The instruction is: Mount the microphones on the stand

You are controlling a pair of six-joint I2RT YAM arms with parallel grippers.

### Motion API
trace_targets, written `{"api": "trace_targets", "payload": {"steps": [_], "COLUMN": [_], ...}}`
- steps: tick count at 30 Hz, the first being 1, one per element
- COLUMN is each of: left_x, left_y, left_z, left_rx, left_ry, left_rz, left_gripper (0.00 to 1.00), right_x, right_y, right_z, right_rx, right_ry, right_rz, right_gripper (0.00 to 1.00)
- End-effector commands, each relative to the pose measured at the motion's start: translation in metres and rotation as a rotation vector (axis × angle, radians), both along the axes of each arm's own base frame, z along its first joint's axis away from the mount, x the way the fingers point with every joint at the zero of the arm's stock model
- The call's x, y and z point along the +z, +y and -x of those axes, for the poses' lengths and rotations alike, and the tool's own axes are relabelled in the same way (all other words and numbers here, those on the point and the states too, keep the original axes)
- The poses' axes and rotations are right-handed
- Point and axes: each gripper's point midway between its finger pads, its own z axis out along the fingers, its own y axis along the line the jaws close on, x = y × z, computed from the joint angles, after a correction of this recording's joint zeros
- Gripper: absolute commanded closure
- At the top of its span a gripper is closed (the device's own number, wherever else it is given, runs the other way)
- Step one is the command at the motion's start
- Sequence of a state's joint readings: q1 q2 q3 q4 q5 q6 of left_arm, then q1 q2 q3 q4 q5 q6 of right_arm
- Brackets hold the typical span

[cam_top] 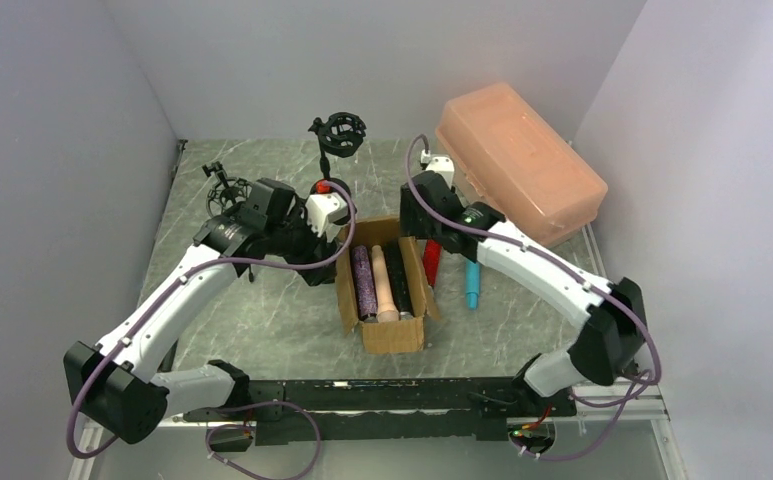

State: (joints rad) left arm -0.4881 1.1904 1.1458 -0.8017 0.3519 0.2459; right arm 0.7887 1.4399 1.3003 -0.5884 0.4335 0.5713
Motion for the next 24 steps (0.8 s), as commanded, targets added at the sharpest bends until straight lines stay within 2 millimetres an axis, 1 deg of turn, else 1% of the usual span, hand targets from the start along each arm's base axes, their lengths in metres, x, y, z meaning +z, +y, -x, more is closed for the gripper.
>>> {"api": "trace_targets", "payload": {"steps": [1, 4, 8, 9, 10, 12, 13, 16, 20, 22, 24], "left_x": [0.012, 0.011, 0.012, 0.014, 0.015, 0.016, 0.017, 0.020, 0.024, 0.023, 0.022], "left_y": [-0.013, -0.010, -0.005, -0.004, -0.003, -0.002, 0.000, 0.005, 0.006, 0.006, 0.005], "left_z": [-0.005, -0.004, -0.006, -0.005, -0.005, -0.005, -0.005, -0.003, 0.001, 0.002, 0.003], "left_rx": [-0.001, 0.007, 0.023, 0.024, 0.025, 0.030, 0.036, 0.049, 0.042, 0.036, 0.016], "left_ry": [-0.039, -0.043, -0.068, -0.074, -0.078, -0.078, -0.079, -0.087, -0.100, -0.094, -0.094], "left_rz": [0.075, 0.065, 0.050, 0.051, 0.048, 0.041, 0.036, 0.021, 0.030, 0.025, 0.023], "left_gripper": [0.04, 0.02, 0.00, 0.01, 0.01, 0.00, 0.01, 0.01, 0.00, 0.00, 0.00], "right_x": [-0.056, -0.068, -0.076, -0.080, -0.085, -0.087, -0.087, -0.080, -0.076, -0.072, -0.063], "right_y": [0.001, 0.009, 0.022, 0.023, 0.023, 0.021, 0.022, 0.023, 0.020, 0.021, 0.026], "right_z": [-0.006, -0.010, -0.011, -0.012, -0.012, -0.008, -0.002, 0.022, 0.063, 0.079, 0.090], "right_rx": [0.104, 0.149, 0.198, 0.196, 0.192, 0.179, 0.187, 0.205, 0.222, 0.234, 0.263], "right_ry": [0.125, 0.147, 0.159, 0.167, 0.177, 0.186, 0.178, 0.118, 0.059, 0.028, -0.020], "right_rz": [0.067, 0.047, 0.003, 0.004, 0.008, 0.004, -0.007, -0.003, -0.009, -0.036, -0.058], "right_gripper": [0.40, 0.43, 0.50, 0.58, 0.68, 0.93, 1.00, 1.00, 1.00, 1.00, 1.00]}}
